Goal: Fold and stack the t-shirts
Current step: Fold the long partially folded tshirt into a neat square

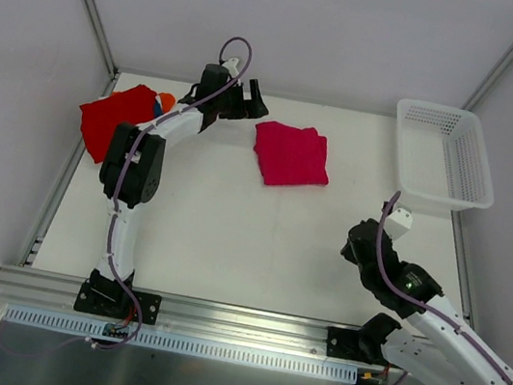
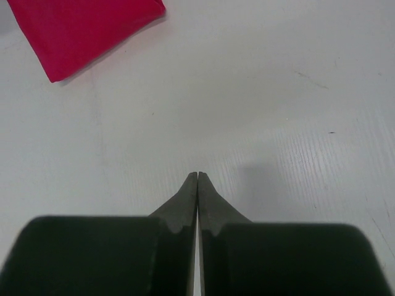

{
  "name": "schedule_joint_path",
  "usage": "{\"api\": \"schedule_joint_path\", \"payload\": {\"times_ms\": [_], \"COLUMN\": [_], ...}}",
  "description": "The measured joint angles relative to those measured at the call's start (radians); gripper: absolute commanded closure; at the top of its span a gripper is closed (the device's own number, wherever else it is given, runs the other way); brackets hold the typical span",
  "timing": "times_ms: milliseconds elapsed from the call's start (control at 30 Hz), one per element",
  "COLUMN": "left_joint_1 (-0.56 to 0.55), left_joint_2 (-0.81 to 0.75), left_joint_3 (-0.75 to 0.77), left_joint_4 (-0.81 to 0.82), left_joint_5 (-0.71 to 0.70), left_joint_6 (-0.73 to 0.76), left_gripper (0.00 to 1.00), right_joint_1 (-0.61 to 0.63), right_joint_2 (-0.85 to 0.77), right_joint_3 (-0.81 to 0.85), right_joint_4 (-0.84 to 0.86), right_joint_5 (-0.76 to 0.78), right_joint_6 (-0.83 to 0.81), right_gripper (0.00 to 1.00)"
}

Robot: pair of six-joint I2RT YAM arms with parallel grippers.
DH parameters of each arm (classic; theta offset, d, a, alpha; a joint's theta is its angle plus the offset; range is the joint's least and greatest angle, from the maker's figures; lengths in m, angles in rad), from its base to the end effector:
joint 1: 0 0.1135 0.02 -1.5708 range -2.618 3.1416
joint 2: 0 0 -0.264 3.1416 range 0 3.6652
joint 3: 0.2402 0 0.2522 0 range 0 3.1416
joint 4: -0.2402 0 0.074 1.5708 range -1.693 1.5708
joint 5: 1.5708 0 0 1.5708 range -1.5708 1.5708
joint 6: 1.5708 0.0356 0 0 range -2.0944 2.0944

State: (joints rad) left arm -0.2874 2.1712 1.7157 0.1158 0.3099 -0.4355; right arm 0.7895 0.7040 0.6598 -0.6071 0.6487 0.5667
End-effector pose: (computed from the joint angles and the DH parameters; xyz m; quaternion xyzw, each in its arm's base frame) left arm 0.4930 -0.1570 0.2415 0.0292 0.8111 -0.3196 0.4891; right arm 0.1192 0.0896 0.2714 0.0461 0.8599 0.0414 0.5067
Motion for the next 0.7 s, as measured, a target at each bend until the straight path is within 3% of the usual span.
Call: {"api": "schedule_joint_path", "payload": {"times_ms": [233,400,700], "left_joint_1": [-0.035,-0.082,-0.097], "left_joint_2": [-0.044,-0.051,-0.216], "left_joint_3": [-0.079,-0.098,-0.464], "left_joint_4": [0.019,0.049,0.084], "left_joint_5": [0.038,0.051,-0.205], "left_joint_6": [-0.027,-0.037,-0.11], "left_gripper": [0.01,0.01,0.01], "right_joint_1": [0.039,0.057,0.06], "right_joint_2": [-0.04,-0.046,-0.127], "right_joint_3": [-0.005,-0.016,-0.02], "right_joint_4": [-0.029,-0.057,-0.108], "right_joint_5": [0.01,0.015,0.046], "right_joint_6": [0.029,0.047,0.057], "right_gripper": [0.99,0.94,0.9]}}
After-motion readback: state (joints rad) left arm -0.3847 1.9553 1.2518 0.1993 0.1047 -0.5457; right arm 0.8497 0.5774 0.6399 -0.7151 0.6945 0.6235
